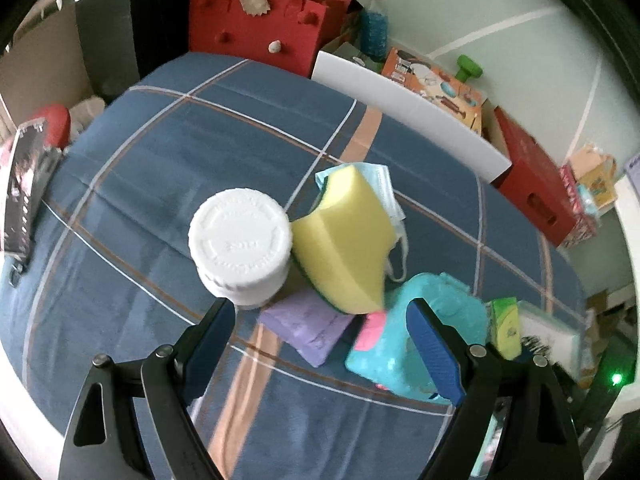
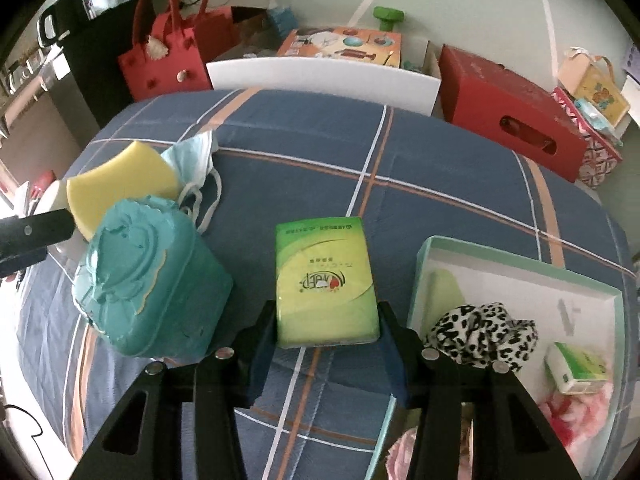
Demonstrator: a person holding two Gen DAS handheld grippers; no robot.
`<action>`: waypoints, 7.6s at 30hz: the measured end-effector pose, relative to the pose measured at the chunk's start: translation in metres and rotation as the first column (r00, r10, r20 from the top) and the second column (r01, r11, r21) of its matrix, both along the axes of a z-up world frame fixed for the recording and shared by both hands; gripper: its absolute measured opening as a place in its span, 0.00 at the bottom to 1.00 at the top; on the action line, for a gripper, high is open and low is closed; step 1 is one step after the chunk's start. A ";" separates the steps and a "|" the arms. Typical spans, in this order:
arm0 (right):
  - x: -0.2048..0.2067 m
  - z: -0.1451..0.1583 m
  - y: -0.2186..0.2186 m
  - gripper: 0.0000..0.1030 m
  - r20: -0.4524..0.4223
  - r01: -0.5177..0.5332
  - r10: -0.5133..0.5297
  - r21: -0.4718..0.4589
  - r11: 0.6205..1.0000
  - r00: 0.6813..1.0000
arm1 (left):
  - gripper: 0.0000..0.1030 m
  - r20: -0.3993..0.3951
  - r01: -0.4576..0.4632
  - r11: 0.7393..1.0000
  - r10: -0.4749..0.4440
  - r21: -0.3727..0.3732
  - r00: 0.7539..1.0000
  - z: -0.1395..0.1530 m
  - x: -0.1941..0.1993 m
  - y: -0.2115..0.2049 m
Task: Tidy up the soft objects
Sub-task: 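Lower the right gripper around the green tissue pack while the left gripper approaches the yellow-green sponge, then grasp the yellow-green sponge with the left gripper while the right gripper holds the tissue pack, then carry the sponge with the left gripper while the right gripper carries the tissue pack over the tray, then open the left gripper to drop the sponge into the tray while the right gripper drops the tissue pack, then move both open grippers back from the tray toward the white bottle and mask, then reach the left gripper to the purple wipes pack while the right gripper approaches the blue face mask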
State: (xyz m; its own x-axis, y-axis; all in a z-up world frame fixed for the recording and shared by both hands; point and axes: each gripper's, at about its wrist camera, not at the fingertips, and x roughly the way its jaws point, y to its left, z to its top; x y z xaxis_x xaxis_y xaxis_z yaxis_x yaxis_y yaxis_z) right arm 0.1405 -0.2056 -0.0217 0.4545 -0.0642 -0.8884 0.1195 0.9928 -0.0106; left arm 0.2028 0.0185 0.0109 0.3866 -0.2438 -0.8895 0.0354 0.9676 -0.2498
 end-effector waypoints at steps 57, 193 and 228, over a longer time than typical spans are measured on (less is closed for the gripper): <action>-0.036 0.044 -0.011 0.49 0.109 0.064 -0.061 -0.019 0.998 0.992 | 0.30 0.094 -0.061 0.939 0.098 -0.337 0.991 0.021 -0.010 -0.008; 0.003 0.071 0.031 1.00 0.095 -0.132 0.122 0.105 0.986 0.988 | 0.93 0.041 0.072 0.970 -0.083 0.231 0.996 -0.017 -0.020 0.016; 0.049 0.048 0.022 1.00 -0.082 -0.176 0.203 0.258 0.950 0.976 | 0.90 -0.094 -0.066 0.997 0.062 -0.042 0.994 -0.058 0.017 0.052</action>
State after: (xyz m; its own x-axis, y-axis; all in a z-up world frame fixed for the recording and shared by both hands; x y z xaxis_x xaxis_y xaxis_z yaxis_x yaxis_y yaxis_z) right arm 0.1900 -0.1838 0.0261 0.3388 0.2418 -0.9093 -0.0592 0.9700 0.2359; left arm 0.2197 0.0705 -0.0467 0.3193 -0.2619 -0.9107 -0.0516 0.9548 -0.2927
